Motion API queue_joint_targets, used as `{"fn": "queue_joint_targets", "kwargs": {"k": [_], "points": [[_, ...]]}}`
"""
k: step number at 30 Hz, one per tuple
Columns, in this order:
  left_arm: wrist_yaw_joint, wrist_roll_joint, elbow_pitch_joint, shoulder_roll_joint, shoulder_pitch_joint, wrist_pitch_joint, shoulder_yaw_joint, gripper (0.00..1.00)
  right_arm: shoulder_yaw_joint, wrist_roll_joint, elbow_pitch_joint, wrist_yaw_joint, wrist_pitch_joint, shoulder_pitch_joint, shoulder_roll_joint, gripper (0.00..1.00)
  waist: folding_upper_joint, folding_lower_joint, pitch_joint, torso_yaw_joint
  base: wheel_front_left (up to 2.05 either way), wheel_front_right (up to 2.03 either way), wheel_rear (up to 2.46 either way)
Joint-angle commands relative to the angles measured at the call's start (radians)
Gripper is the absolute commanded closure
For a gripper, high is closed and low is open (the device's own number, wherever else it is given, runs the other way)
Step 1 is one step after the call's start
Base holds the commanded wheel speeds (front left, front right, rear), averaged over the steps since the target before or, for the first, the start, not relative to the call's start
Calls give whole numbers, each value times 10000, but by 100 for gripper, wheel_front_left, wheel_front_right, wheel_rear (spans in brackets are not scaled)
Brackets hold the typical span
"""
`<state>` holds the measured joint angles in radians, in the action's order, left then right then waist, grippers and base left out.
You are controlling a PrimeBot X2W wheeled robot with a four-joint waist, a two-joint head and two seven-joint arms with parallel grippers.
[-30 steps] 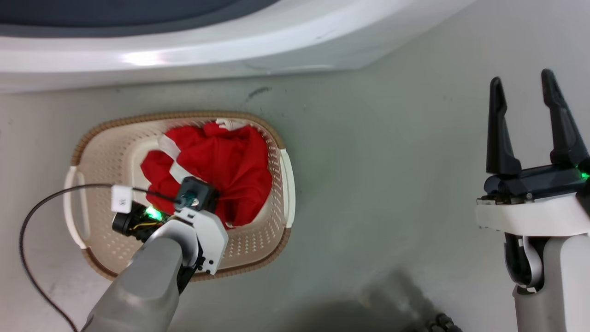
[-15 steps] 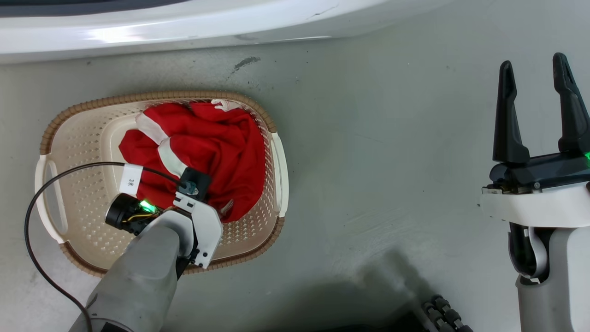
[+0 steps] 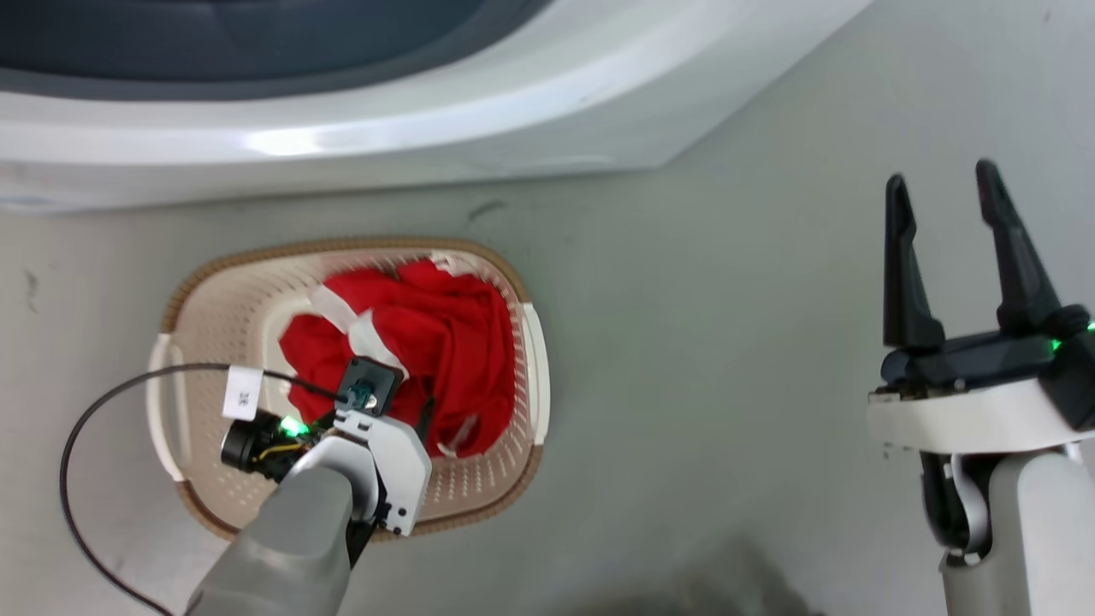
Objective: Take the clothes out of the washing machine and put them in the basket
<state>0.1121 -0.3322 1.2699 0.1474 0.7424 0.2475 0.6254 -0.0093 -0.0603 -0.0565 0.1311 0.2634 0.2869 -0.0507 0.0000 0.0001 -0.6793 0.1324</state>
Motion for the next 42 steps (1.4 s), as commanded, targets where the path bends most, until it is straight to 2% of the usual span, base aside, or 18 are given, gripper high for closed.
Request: {"fn": "queue_joint_targets", "kwargs": {"k": [1,4,11,18,23,33,42], "points": [[-113,-109,-122,-52,-269,119,-112,0,30,92,99,-7,20,-280,7,0,0,-1,899,-257,0,0,0],[-326,-248,-537,-52,-563,182,-322,0,-31,146,187,-9,20,-547,9,0,0,-1,1498,-422,0,0,0],[-1078,-350,-2949,177,-1680,175,-1309,0,-260,264,387,-7,20,-1153,9,0,0,-1,2698,-827,0,0,0],[-1749,135,-5867,264,-3336,177,-2646,0,-189,372,425,-7,20,-1742,5,0,0,-1,3762,-1134,0,0,0],[-2103,702,-7627,95,-4485,179,-3590,0,-148,368,383,-7,20,-2084,5,0,0,-1,4377,-1296,0,0,0],[-2388,1939,-10498,-433,-6242,180,-4912,0,-97,248,345,-9,19,-2640,7,0,0,-1,5309,-1459,0,0,0],[-2413,2514,-11500,-709,-7225,180,-5405,0,0,139,284,-7,19,-3131,7,0,0,-1,5923,-1399,0,0,0]]}}
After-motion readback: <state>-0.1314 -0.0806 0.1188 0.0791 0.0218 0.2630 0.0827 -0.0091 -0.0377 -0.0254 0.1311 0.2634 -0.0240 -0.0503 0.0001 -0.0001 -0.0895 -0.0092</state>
